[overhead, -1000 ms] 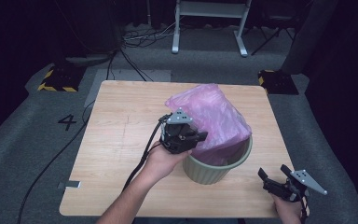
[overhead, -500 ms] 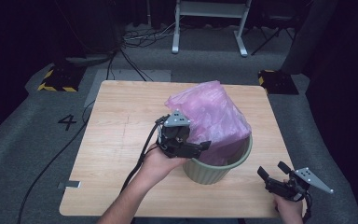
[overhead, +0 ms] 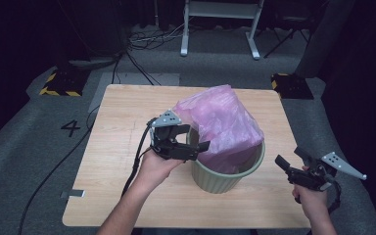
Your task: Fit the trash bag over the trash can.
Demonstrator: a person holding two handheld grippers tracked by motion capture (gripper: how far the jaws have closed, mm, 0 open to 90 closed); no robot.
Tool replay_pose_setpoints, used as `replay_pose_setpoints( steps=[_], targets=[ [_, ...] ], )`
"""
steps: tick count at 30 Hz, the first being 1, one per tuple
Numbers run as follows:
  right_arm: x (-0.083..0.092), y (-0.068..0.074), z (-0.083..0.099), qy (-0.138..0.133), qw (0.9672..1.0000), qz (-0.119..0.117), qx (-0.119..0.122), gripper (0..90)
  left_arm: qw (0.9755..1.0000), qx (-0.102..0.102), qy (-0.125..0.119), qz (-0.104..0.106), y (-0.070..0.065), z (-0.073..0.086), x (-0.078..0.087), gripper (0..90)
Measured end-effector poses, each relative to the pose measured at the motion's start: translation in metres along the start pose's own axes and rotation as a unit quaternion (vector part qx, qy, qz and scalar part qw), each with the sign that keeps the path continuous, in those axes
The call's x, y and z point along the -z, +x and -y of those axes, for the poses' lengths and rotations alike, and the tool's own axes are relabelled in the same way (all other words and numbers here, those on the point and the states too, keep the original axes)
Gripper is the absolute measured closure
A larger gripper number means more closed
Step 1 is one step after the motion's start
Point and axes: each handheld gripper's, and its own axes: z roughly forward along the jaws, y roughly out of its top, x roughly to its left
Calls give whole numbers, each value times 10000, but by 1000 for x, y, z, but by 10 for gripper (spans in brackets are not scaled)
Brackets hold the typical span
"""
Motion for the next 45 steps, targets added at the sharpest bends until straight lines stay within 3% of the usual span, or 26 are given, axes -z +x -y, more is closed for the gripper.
replay_pose_setpoints(
  steps=[5,11,14,18,22,24,29,35,37,42,45],
  targets=[
    [-13,6,-24,138,9997,55,211,0,9993,121,-235,-260,5,-1,7,102],
    [-25,15,-50,57,9997,-29,254,21,9987,227,-312,-347,12,-3,5,107],
    [-34,21,-63,91,9995,-112,288,87,9981,343,-385,-340,17,-4,3,106],
    [-52,26,-78,277,9988,-304,282,154,9969,467,-472,-419,26,-6,3,116],
    [-77,29,-86,659,9966,-403,297,156,9952,724,-504,-423,39,-6,1,120],
    [-89,30,-89,806,9954,-463,229,157,9943,760,-556,-499,45,-5,1,121],
    [-115,33,-93,1157,9922,-424,206,204,9930,890,-554,-553,55,-3,-2,123],
    [-129,38,-97,1598,9842,-676,340,364,9933,990,-432,-414,58,-2,-11,122],
    [-128,40,-97,1650,9826,-749,398,508,9930,1032,-424,-387,58,-2,-14,124],
    [-118,49,-91,1723,9760,-1089,765,758,9930,1055,-467,-263,57,-2,-17,125],
    [-105,56,-86,1662,9729,-1229,1034,834,9928,1041,-541,-254,55,-4,-14,128]
  ],
)
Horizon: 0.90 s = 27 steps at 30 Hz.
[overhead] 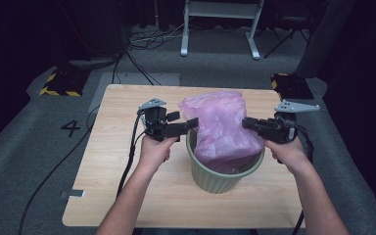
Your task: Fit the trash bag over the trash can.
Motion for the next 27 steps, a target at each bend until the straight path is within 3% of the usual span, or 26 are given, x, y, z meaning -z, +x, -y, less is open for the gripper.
replay_pose_setpoints(
  steps=[5,9,12,15,18,19,21,24,27],
  targets=[
    [14,20,10,29,9981,-246,559,895,9999,-110,-43,10,-6,-5,3,133],
    [18,35,18,84,9936,-365,1064,899,9997,-154,24,178,-12,-7,1,144],
    [15,42,23,275,9903,-320,1325,900,9994,-216,59,263,-17,-8,0,149],
    [11,43,24,457,9890,-277,1377,900,9990,-358,112,257,-24,-8,-1,155],
    [9,41,23,482,9894,-288,1337,900,9974,-695,50,153,-36,-12,1,157],
    [8,41,22,481,9896,-275,1329,900,9972,-721,45,181,-39,-13,1,158],
    [8,41,21,467,9896,-307,1325,900,9971,-696,124,281,-43,-16,-1,160],
    [8,41,21,446,9900,-329,1301,892,9964,-793,305,82,-47,-18,-8,201],
    [9,40,22,404,9909,-339,1238,891,9967,-509,582,-258,-42,-16,-18,250]
  ],
)
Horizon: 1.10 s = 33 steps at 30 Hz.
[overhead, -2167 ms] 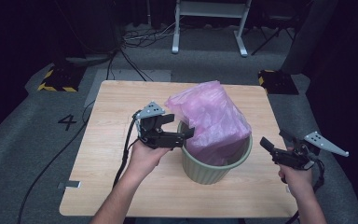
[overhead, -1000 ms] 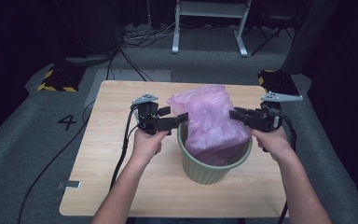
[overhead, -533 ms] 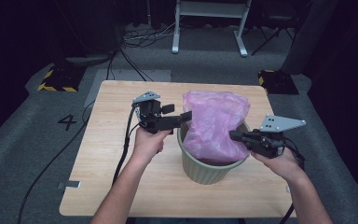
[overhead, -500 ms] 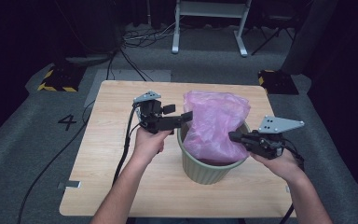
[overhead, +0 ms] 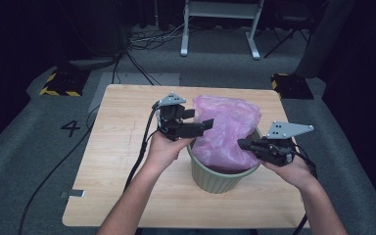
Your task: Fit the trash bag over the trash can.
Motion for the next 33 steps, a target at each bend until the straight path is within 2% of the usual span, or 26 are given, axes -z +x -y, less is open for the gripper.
replay_pose_setpoints(
  steps=[1,2,4,8,10,12,14,17,19,22,25,28,29,33],
  targets=[
    [0,-1,0,-12,10000,8,-11,891,9999,69,-4,-80,2,1,-3,268],
    [0,-2,1,-11,10000,-5,-37,891,10000,73,8,-52,4,2,-5,276],
    [0,-3,1,0,9999,-62,-88,871,9999,101,-10,-70,6,3,-7,364],
    [2,-4,2,9,9999,-85,-114,788,9998,-212,-4,30,6,3,-8,700],
    [5,-6,3,-82,9997,-96,-188,757,9994,-354,-17,-32,4,4,-9,817],
    [9,-9,4,-186,9993,-110,-301,698,9988,-489,-96,-42,2,4,-10,882],
    [14,-12,5,-250,9988,-39,-408,656,9965,-801,-209,-68,-2,5,-9,895],
    [25,-18,7,-402,9978,115,-520,555,9936,-1088,-298,23,-7,5,-7,898],
    [34,-23,7,-541,9969,125,-562,501,9919,-1227,-326,95,-9,5,-6,898],
    [44,-32,2,-866,9930,524,-602,461,9896,-1372,-367,243,-13,5,-4,898],
    [47,-38,-7,-1070,9883,987,-464,411,9872,-1498,-395,372,-19,5,-3,898],
    [42,-44,-17,-1100,9817,1516,-338,406,9848,-1616,-425,465,-24,5,-1,897],
    [39,-47,-20,-1102,9808,1563,-387,411,9844,-1642,-441,459,-25,5,-1,897],
    [21,-53,-28,-801,9835,1585,-346,455,9841,-1644,-449,500,-27,4,1,897]
  ],
)
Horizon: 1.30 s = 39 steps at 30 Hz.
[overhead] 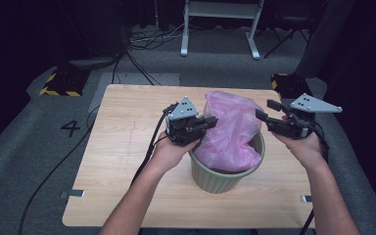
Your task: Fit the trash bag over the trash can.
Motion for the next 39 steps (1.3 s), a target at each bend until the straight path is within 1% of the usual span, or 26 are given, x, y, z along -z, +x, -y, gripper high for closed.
replay_pose_setpoints(
  steps=[1,3,4,5,7,8,10,12,13,15,16,19,20,21,22,24,25,26,28,30,32,33,34,36,38,39],
  targets=[
    [-5,2,-1,95,9999,3,38,468,10000,42,-14,19,1,0,0,897],
    [-11,5,-1,164,9998,36,148,560,10000,70,-6,19,1,0,1,897],
    [-13,7,-1,204,9996,4,169,619,10000,67,5,17,1,0,1,897],
    [-14,9,-1,237,9994,17,236,724,10000,75,-4,27,2,0,2,896],
    [-12,12,0,211,9994,-165,225,858,9999,98,-19,12,2,0,3,896],
    [-10,13,1,182,9993,-266,195,893,9999,107,-12,-19,4,0,5,895],
    [-3,15,1,68,9977,-666,49,900,9997,241,-10,-32,8,2,7,889],
    [3,19,2,14,9950,-999,-11,900,9993,373,-6,17,11,3,10,831],
    [6,23,2,-14,9933,-1153,-12,900,9988,476,-14,55,13,4,11,759],
    [12,32,5,22,9898,-1427,-16,900,9971,756,-57,104,18,4,16,630],
    [15,37,6,16,9883,-1527,60,900,9962,861,-100,82,20,4,19,573],
    [22,50,11,59,9836,-1791,179,900,9937,1083,-262,126,25,1,28,485],
    [24,54,13,87,9834,-1798,243,900,9930,1125,-299,193,26,-1,30,481],
    [25,56,15,99,9830,-1809,293,900,9918,1184,-372,320,26,-3,33,469],
    [27,60,17,92,9816,-1876,332,900,9907,1217,-466,384,25,-5,35,459],
    [28,63,19,99,9813,-1885,373,900,9902,1237,-489,424,23,-9,35,439],
    [28,64,19,75,9802,-1942,372,900,9900,1273,-428,434,21,-11,33,427],
    [28,65,19,28,9789,-2005,394,900,9898,1284,-381,494,19,-13,31,411],
    [27,70,19,31,9784,-2018,448,900,9908,1192,-313,555,13,-16,25,408],
    [24,74,17,41,9773,-2058,499,900,9905,1194,-216,650,6,-19,18,399],
    [20,79,15,89,9780,-2003,571,898,9902,1212,-125,685,0,-23,10,389],
    [18,82,15,116,9785,-1968,612,896,9903,1217,-49,664,-3,-25,6,388],
    [16,83,14,129,9786,-1959,611,894,9908,1215,28,594,-5,-27,2,380],
    [13,86,13,132,9793,-1931,594,894,9911,1171,129,624,-9,-30,-6,378],
    [10,88,11,112,9789,-1958,578,894,9921,1101,253,549,-12,-32,-13,382],
    [10,90,11,91,9785,-1978,576,894,9916,1109,302,588,-14,-33,-16,395]
  ],
)
